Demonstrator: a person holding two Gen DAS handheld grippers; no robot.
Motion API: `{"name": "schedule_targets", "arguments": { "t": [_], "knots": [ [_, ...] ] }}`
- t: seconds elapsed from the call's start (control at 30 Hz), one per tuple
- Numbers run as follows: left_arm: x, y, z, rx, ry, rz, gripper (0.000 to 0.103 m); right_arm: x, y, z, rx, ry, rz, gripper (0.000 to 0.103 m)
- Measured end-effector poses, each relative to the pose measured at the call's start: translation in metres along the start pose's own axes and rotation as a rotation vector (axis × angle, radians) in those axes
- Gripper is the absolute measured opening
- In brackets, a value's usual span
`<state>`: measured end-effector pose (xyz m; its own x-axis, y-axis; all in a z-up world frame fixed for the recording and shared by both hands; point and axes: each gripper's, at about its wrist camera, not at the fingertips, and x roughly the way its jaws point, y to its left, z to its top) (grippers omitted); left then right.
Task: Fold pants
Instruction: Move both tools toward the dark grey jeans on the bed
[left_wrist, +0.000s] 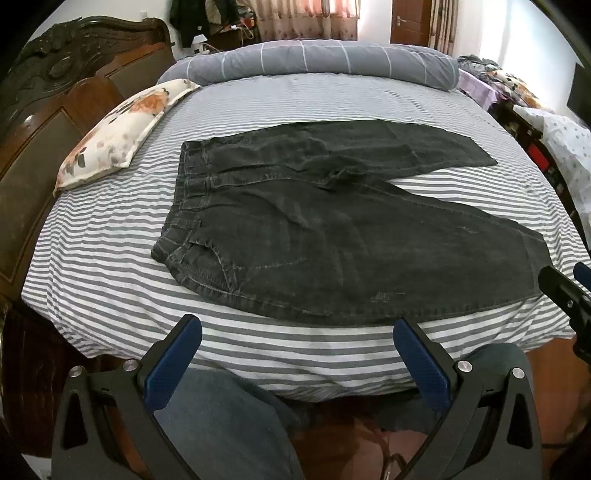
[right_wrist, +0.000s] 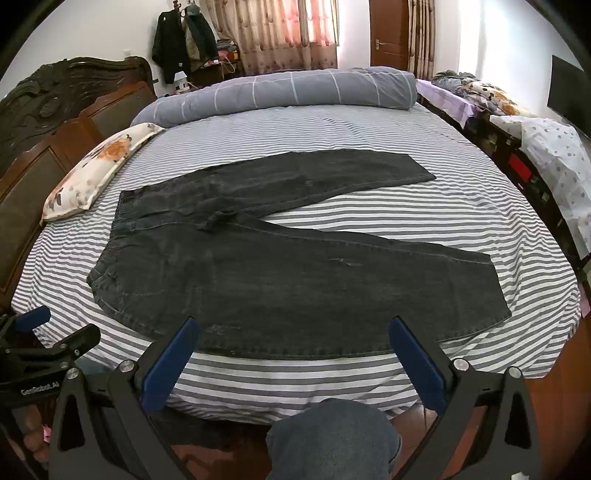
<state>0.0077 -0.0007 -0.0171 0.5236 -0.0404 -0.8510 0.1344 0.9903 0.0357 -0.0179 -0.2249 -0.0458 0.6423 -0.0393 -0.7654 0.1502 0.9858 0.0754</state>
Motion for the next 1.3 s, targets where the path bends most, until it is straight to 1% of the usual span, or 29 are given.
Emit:
{"name": "schedule_targets", "arguments": {
  "t": [0.33, 0.57, 0.87, 1.3],
  "knots": [
    [0.001, -0.002, 0.007, -0.003, -0.005, -0.005, 0.103, 0.005, 0.001, 0.006, 0.011, 0.006, 0.009, 0.102],
    [0.000, -0.005, 0.021, -0.006, -0.020, -0.006, 0.103, 0.009, 0.014, 0.019, 0.006, -0.003, 0.028, 0.102],
    [0.004, -0.007, 0.029, -0.013, -0.027, 0.000, 0.103, 0.019, 0.029, 0.028, -0.012, 0.003, 0.044, 0.102],
    [0.018, 0.005, 0.042, -0.044, -0.024, 0.014, 0.103, 0.030, 0.030, 0.032, -0.006, 0.007, 0.040, 0.102]
  ]
}}
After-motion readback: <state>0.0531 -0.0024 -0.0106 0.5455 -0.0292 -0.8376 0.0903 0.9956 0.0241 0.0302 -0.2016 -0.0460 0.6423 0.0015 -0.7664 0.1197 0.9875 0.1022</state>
